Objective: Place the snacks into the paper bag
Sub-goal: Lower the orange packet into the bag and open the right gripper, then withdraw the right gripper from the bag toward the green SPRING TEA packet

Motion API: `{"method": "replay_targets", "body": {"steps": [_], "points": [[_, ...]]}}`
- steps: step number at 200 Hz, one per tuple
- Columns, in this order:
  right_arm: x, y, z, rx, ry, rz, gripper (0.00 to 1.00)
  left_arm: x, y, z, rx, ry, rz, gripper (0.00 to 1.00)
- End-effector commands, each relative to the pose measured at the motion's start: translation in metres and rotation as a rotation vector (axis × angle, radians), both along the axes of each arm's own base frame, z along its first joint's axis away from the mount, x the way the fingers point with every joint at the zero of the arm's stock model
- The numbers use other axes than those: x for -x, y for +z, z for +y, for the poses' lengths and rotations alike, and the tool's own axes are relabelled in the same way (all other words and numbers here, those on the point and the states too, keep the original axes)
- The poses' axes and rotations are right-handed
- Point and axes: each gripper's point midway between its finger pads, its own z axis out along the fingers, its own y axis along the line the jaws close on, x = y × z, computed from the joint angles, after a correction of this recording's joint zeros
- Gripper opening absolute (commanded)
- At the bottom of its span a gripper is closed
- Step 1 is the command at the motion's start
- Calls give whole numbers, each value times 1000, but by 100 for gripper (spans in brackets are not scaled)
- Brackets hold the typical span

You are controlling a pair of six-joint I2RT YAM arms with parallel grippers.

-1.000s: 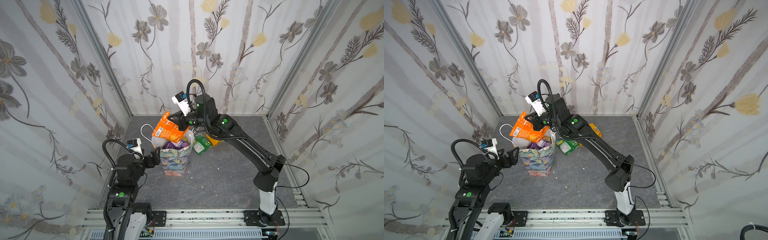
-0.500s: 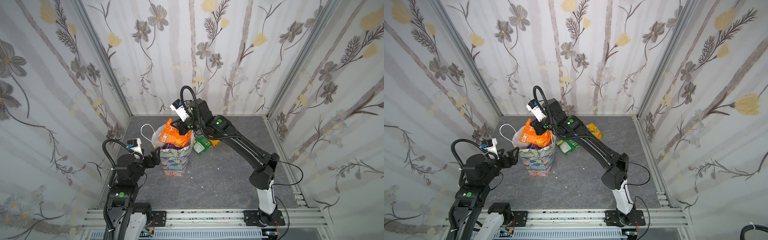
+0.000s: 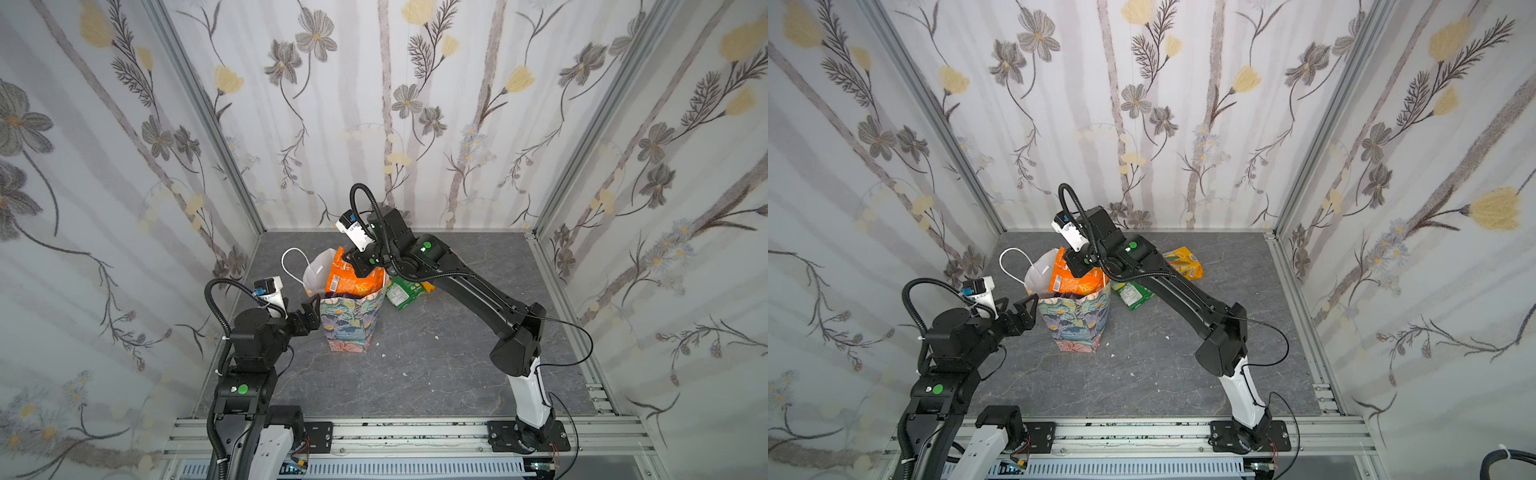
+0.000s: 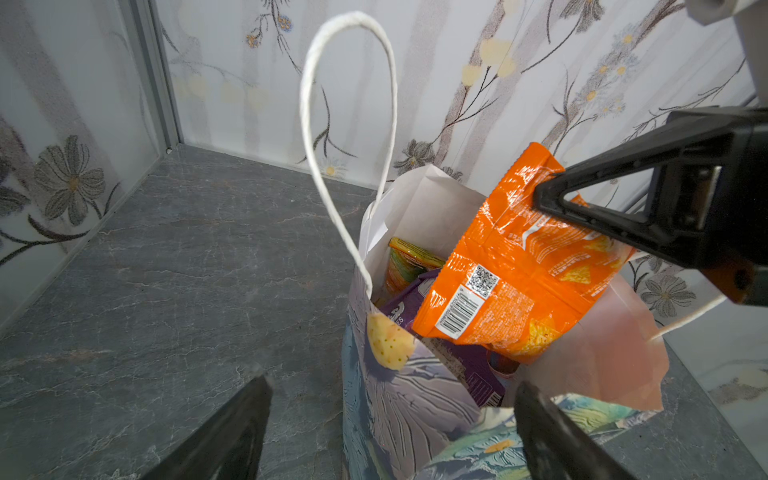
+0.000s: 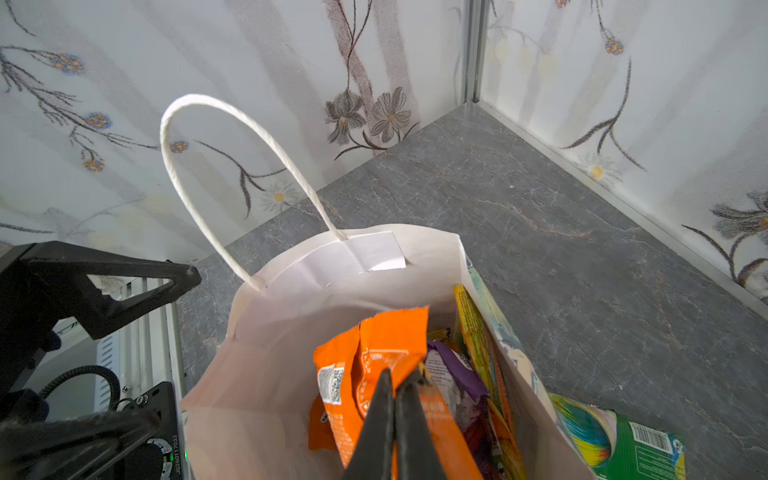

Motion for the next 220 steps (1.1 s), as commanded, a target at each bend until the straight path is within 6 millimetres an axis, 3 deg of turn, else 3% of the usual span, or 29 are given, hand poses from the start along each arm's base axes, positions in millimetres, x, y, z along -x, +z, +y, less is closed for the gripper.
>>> {"method": "replay_targets", "body": {"steps": [1,35,48,116,160,190,220], "points": [[5,10,4,-23,45,-24,18,-2,5,1,-8,3,-26,91],[10,19,7,-38,47,-50,56,-2,6,1,-8,3,-27,91],[9,24,5,-40,32,-63,62,-2,5,1,-8,3,-26,91],[0,72,-29,-72,-131,-148,60,-2,5,1,-7,4,-24,91],[-7,84,-45,-75,-210,-167,61,-2,5,1,-8,6,-25,91],[-20,95,-75,-112,-345,-167,62,-1,6,2,-6,8,-29,91],[-26,89,-113,-241,-407,-127,64,-1,7,2,-8,10,-30,91]]}}
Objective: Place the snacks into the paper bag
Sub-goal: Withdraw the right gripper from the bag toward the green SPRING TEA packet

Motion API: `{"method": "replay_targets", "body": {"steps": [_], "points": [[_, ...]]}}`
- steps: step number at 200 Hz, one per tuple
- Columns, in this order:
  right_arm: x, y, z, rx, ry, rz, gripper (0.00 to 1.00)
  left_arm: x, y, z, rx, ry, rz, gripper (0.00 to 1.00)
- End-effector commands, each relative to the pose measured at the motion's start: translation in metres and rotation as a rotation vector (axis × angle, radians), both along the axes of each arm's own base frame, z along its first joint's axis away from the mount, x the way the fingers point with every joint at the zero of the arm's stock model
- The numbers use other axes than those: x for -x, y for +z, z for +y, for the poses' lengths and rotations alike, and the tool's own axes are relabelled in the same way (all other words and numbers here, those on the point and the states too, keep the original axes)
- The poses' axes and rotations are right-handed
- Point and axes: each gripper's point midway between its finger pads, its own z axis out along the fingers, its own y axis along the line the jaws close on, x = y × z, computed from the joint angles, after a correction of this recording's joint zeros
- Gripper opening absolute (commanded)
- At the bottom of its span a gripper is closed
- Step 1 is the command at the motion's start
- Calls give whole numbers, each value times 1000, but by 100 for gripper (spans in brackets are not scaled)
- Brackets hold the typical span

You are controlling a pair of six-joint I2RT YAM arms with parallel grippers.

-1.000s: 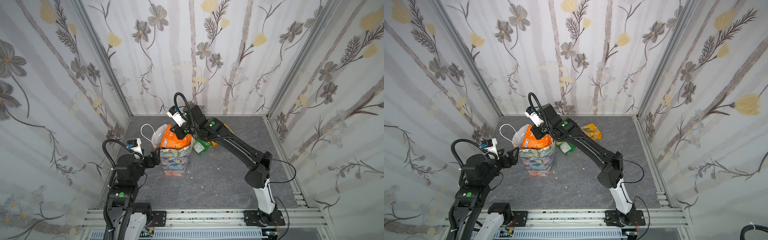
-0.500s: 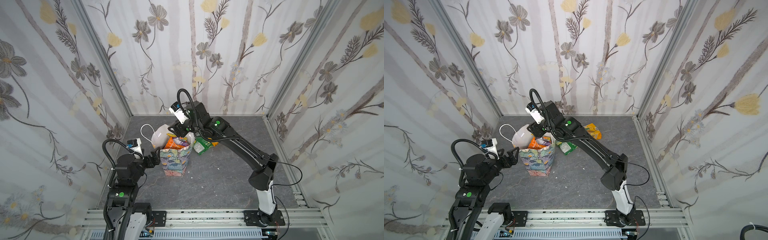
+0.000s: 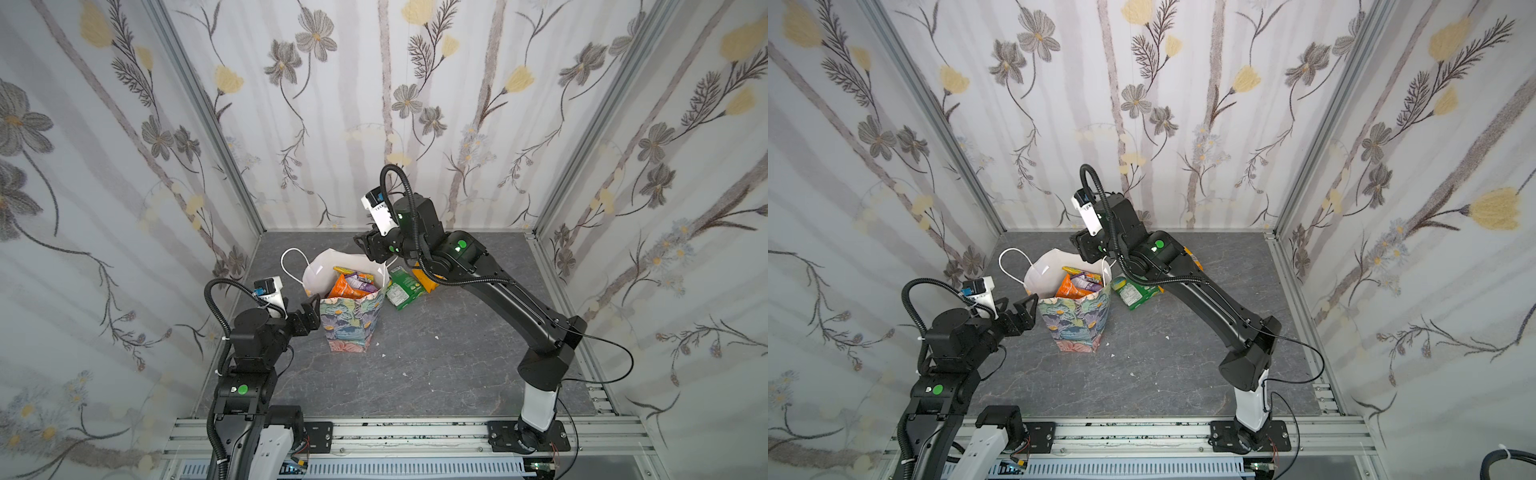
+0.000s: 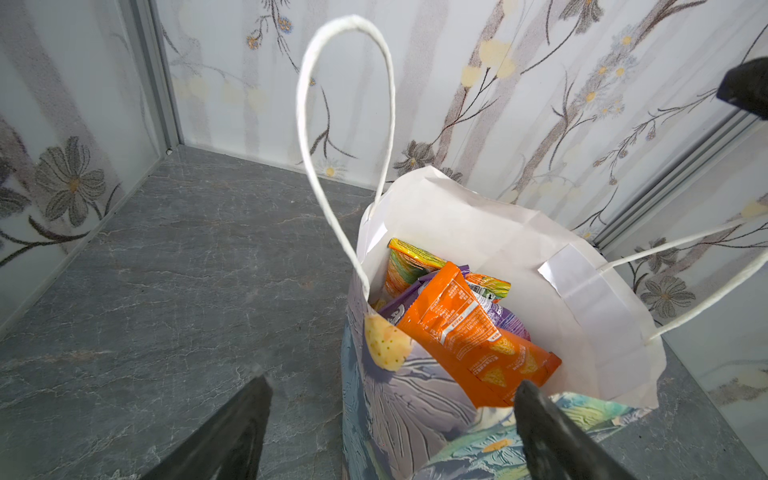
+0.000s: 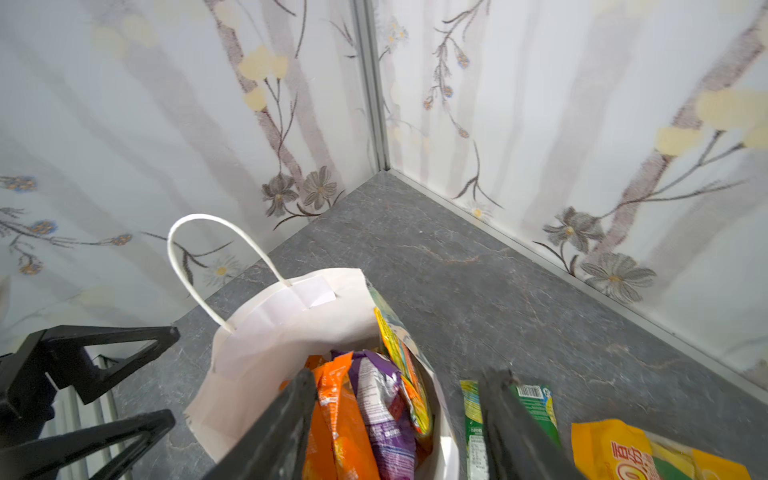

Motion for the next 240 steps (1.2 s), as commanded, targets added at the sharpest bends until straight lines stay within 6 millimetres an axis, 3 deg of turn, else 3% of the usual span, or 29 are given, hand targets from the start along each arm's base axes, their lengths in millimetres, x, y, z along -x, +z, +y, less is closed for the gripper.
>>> {"method": "replay_targets", "body": {"steps": [1,18,20,27,44,83,111,142,173,197,210,216,240], "points": [[-14,13,-26,-165,-76,-14,64,-2,6,2,-8,9,-26,91],[-24,-5,-54,-229,-116,46,64,-1,6,2,-8,9,-28,91],[-21,2,-60,-252,-120,41,64,-1,6,2,-8,9,-27,91],[-22,-2,-73,-281,-139,55,65,-1,6,2,-8,9,-28,91],[-27,-32,-94,-309,-187,118,65,-1,6,2,-8,9,-29,91],[-27,-103,-118,-300,-259,250,66,-2,5,2,-7,10,-25,91],[-24,-140,-128,-265,-302,294,66,-2,6,3,-8,13,-26,91],[-19,-190,-132,-254,-341,381,66,-1,7,7,-12,38,-27,90],[-14,-232,-122,-236,-323,476,65,2,13,10,-15,56,-46,90],[-14,-254,-118,-225,-324,512,65,3,17,12,-29,67,-44,90],[-13,-256,-115,-244,-321,518,65,2,18,13,-41,71,-40,89],[-13,-272,-114,-229,-329,545,65,2,18,14,-43,74,-36,89],[-18,-289,-106,-239,-336,575,65,1,12,13,-28,71,-34,89]]}}
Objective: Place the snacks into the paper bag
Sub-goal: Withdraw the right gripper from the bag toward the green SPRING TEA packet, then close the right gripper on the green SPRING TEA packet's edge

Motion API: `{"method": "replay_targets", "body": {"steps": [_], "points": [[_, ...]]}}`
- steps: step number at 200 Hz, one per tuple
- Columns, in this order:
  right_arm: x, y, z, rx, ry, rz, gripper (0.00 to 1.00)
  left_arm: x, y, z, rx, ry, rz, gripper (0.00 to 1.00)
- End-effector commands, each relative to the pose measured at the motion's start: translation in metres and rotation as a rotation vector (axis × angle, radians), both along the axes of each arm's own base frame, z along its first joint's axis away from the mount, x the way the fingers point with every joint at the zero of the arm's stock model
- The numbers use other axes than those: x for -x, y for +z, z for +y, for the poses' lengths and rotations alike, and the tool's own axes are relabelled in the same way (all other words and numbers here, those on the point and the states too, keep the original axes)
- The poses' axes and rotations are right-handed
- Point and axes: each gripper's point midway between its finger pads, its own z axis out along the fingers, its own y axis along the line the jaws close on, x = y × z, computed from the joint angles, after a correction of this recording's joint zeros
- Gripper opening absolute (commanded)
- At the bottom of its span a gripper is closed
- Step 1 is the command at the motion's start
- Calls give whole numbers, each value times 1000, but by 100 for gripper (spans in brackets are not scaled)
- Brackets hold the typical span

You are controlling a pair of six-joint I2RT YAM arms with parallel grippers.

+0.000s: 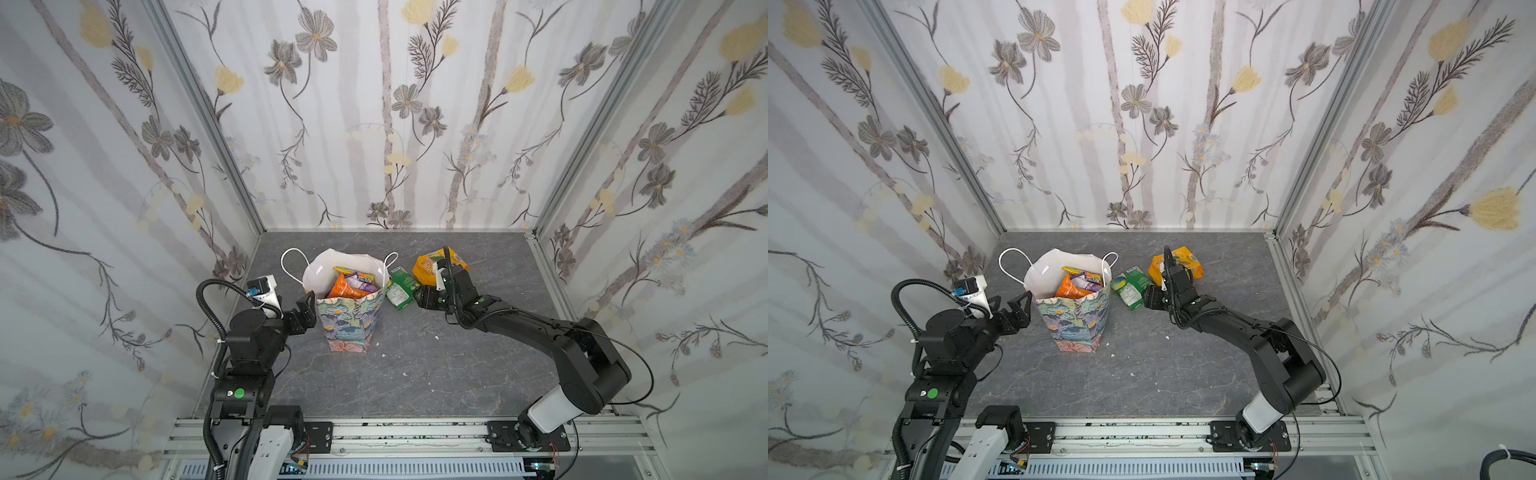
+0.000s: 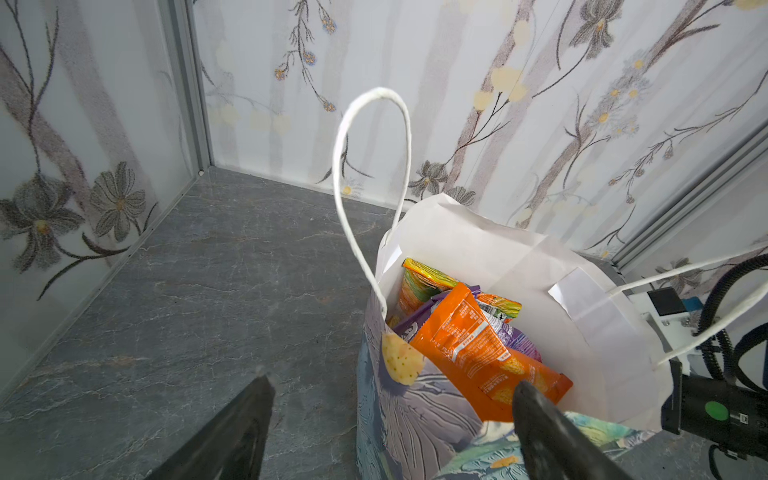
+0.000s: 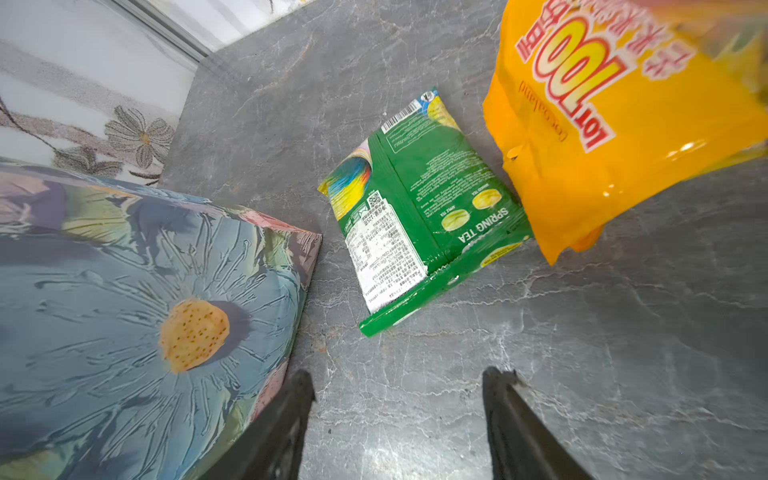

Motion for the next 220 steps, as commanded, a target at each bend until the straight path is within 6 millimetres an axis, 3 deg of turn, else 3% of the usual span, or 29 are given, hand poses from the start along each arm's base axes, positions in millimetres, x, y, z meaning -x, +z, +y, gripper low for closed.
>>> {"method": "replay_targets", "body": {"steps": [1,45,158,220], "points": [[-9,-2,13,-59,-12,-8,65,-1,-2,1,3,8,-8,89],[-10,-28,25,-58,-1,43,65,3,0,2,8,15,-31,89],[-14,-48,39,-97,13,84,65,1,-3,0,8,1,-23,90],[-21,-70,49,-120,10,128,65,1,-3,-1,8,-5,-22,90]]}}
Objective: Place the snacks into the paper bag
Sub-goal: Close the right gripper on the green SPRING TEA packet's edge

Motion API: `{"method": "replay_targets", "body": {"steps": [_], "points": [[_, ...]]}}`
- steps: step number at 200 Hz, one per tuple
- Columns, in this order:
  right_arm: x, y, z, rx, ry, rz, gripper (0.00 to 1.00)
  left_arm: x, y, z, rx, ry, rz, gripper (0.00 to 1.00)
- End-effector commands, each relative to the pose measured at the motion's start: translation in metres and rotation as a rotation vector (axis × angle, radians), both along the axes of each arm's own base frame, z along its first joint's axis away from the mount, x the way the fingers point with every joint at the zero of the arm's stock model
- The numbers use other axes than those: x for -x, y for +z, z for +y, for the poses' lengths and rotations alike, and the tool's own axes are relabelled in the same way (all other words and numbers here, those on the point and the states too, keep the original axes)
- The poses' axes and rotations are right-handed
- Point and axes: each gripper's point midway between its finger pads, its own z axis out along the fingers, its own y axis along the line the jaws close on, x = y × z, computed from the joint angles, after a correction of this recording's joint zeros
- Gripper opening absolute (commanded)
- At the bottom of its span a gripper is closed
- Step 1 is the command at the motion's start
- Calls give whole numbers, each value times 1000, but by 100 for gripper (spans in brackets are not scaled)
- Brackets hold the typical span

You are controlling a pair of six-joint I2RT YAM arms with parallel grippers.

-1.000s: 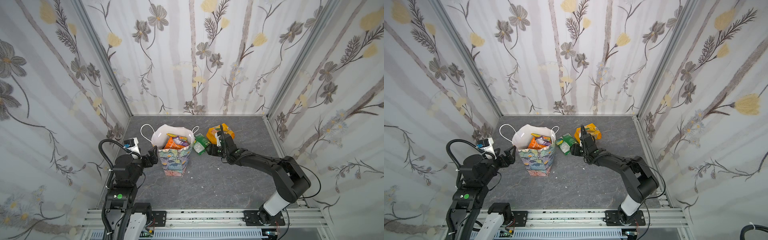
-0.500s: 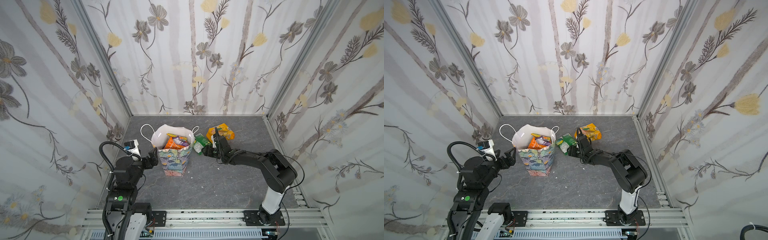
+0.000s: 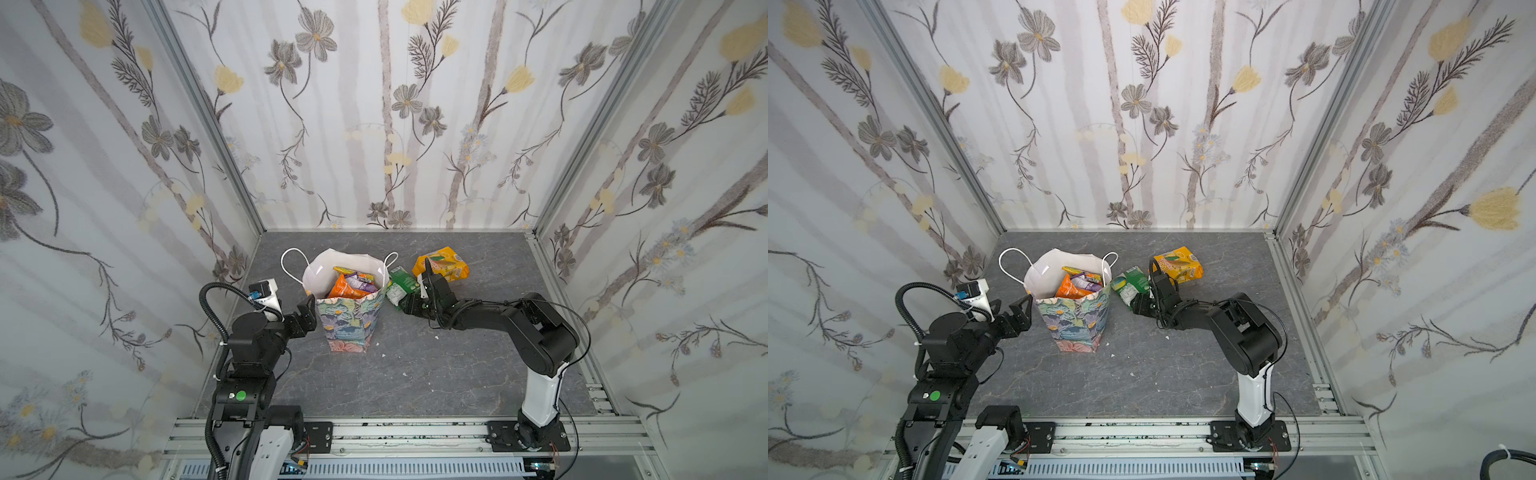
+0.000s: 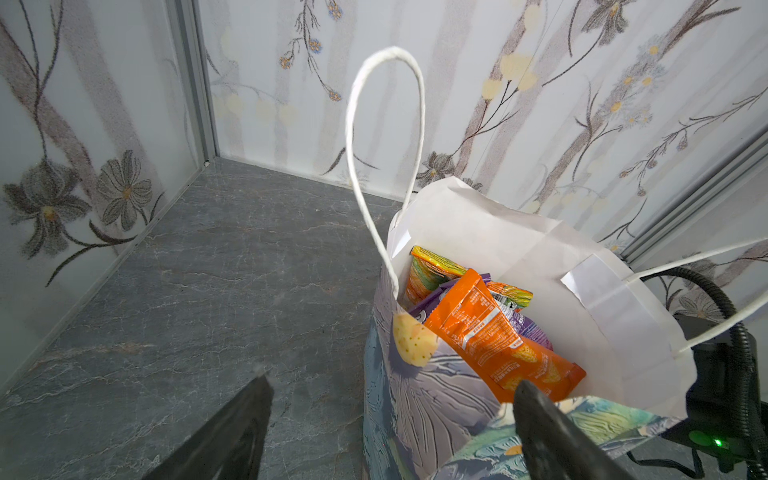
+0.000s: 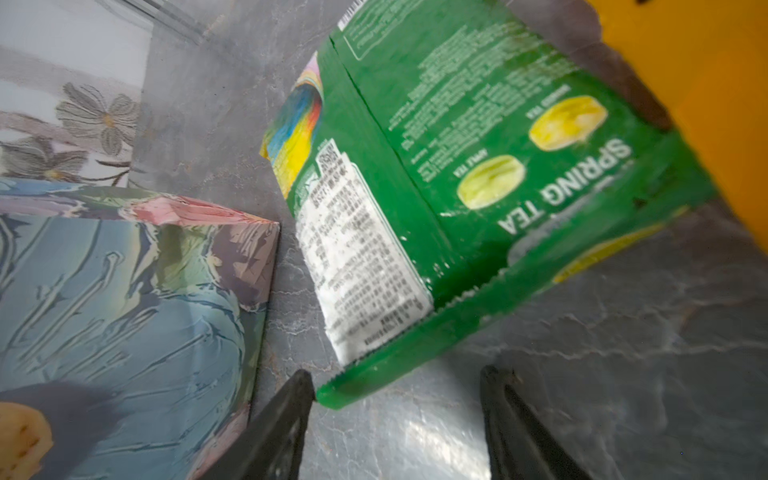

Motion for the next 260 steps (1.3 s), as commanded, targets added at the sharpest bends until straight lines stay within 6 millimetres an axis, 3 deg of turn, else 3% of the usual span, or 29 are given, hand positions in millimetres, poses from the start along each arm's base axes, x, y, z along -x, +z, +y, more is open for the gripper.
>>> {"method": "replay_targets", "body": {"steps": [1,34,82,117,167,260], "points": [[-6,0,7,-41,-7,1,65,-2,7,-2,9,-8,-30,90],[-8,-11,8,-55,-17,21,55,-2,8,-3,9,-14,-32,90],[-5,-16,4,-70,-26,31,17,-3,6,-2,10,-11,-26,90],[-4,-9,1,-73,-24,20,0,-4,5,-3,10,-16,-21,90],[5,7,-6,-42,7,-27,0,-3,6,-3,10,-15,-24,90],[3,92,-12,43,71,-193,0,-3,7,-2,9,-8,-28,90]]}}
